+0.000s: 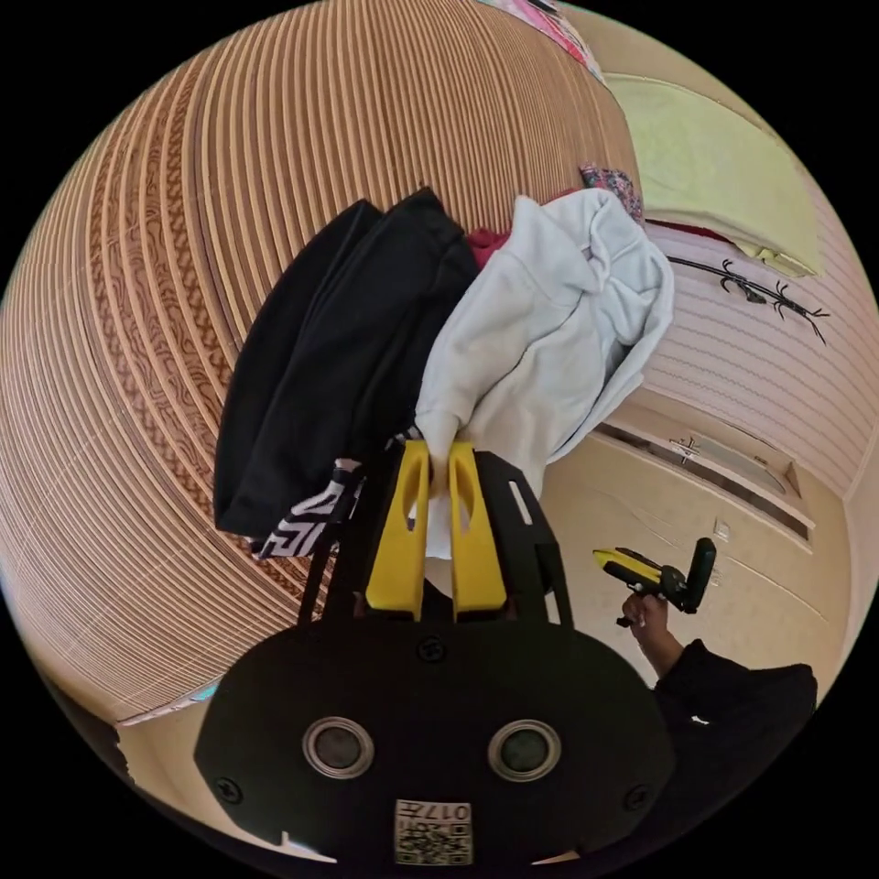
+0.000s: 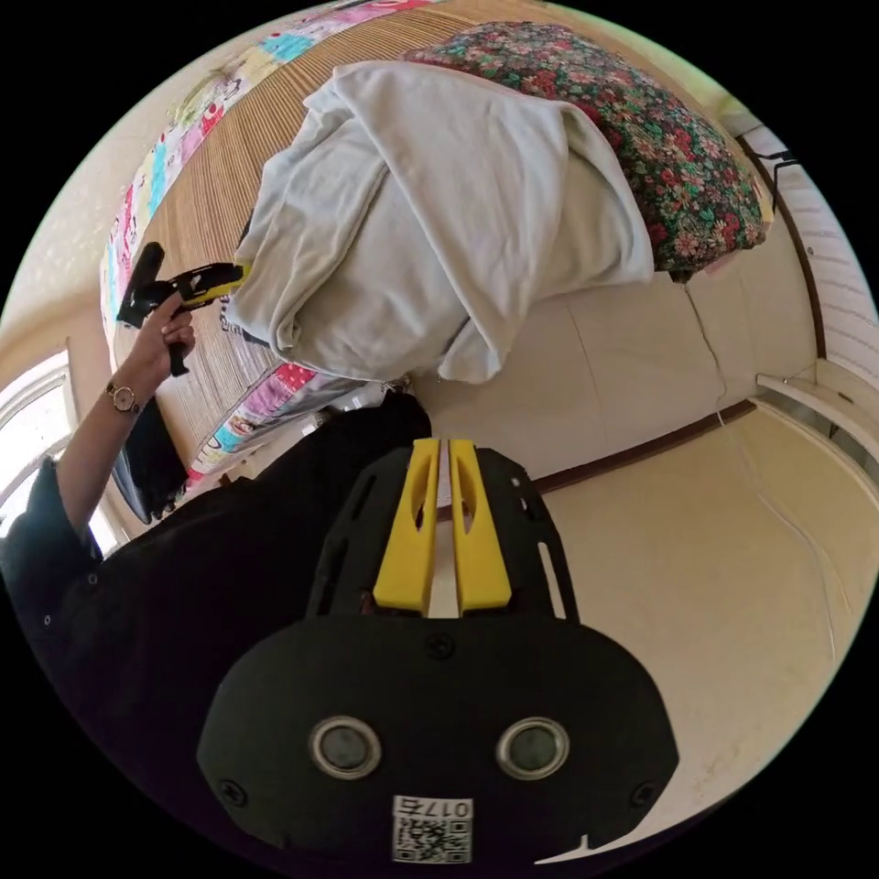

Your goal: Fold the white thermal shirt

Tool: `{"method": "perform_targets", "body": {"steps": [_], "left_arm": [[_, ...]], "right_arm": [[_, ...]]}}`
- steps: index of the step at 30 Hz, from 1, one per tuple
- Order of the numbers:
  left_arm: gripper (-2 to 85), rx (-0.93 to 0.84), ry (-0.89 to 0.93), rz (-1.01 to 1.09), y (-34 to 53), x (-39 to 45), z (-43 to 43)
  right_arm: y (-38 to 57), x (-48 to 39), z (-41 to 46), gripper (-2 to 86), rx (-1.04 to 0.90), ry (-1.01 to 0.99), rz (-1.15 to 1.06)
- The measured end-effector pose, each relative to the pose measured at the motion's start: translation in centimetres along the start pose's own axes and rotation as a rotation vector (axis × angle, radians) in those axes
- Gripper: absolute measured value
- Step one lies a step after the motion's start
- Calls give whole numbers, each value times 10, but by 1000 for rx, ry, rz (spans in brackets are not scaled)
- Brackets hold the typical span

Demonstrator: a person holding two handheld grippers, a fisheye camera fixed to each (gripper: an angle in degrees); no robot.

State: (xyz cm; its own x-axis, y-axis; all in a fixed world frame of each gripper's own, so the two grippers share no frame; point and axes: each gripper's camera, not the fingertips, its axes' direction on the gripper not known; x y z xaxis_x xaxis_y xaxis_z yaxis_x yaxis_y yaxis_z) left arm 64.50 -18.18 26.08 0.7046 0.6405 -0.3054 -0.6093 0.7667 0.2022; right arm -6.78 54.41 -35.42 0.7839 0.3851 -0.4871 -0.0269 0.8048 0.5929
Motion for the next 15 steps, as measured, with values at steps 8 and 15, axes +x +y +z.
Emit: {"method": "perform_targets", "body": {"steps": [8,15], "left_arm": [[7,34,106,78,57,43,-28],[-2,10,183,114,99,60,-50]], "right_arm": [[-166,-85,-65,124,388,182,-181],[-218,-90,-71,43,256,234,-58]]}}
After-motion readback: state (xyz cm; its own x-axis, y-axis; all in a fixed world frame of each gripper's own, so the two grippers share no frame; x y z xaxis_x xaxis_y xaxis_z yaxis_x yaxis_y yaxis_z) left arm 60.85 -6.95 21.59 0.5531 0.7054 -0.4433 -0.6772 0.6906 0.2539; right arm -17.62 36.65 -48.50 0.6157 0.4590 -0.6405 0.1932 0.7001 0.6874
